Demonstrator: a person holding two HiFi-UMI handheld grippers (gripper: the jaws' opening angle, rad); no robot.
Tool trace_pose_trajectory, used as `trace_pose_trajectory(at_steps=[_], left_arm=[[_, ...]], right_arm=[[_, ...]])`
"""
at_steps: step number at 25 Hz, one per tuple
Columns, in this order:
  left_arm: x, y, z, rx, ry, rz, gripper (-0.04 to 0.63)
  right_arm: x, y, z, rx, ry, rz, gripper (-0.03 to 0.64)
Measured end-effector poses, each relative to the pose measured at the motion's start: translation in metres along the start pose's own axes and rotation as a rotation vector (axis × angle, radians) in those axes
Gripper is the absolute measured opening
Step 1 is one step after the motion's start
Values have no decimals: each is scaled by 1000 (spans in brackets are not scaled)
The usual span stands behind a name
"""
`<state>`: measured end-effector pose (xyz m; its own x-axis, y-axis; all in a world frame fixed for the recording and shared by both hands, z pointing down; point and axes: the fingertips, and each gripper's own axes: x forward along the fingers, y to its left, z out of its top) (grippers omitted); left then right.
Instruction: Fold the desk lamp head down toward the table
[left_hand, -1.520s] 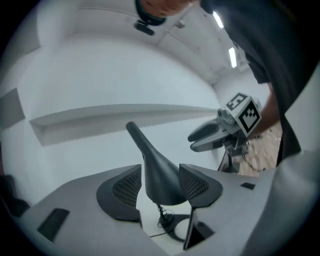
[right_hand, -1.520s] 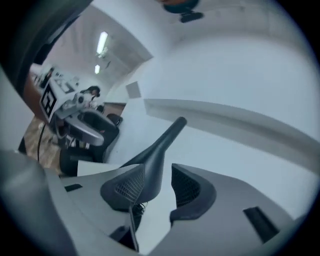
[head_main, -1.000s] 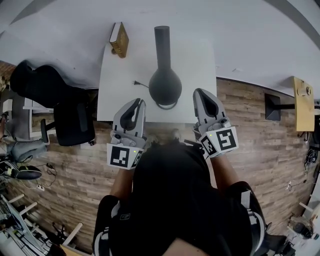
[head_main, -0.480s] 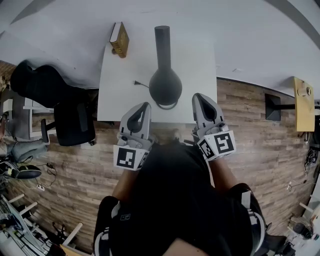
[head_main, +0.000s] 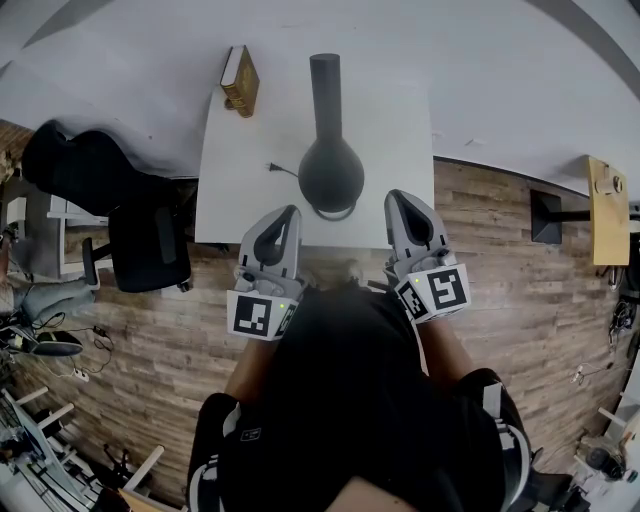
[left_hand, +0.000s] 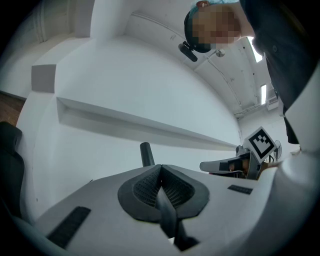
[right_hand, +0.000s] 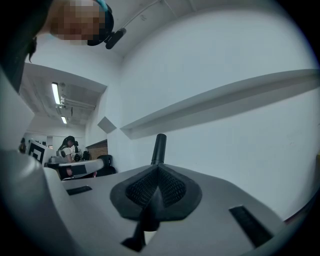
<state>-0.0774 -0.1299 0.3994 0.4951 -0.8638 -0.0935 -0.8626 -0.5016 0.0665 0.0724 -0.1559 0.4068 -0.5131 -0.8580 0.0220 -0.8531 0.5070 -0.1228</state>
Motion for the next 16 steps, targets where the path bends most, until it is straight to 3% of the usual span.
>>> trace_pose_trajectory(at_steps=[16], left_arm=[[-3, 2, -3, -2, 8, 4, 25]], right_arm=[[-1, 8, -1, -48, 1, 2, 12]])
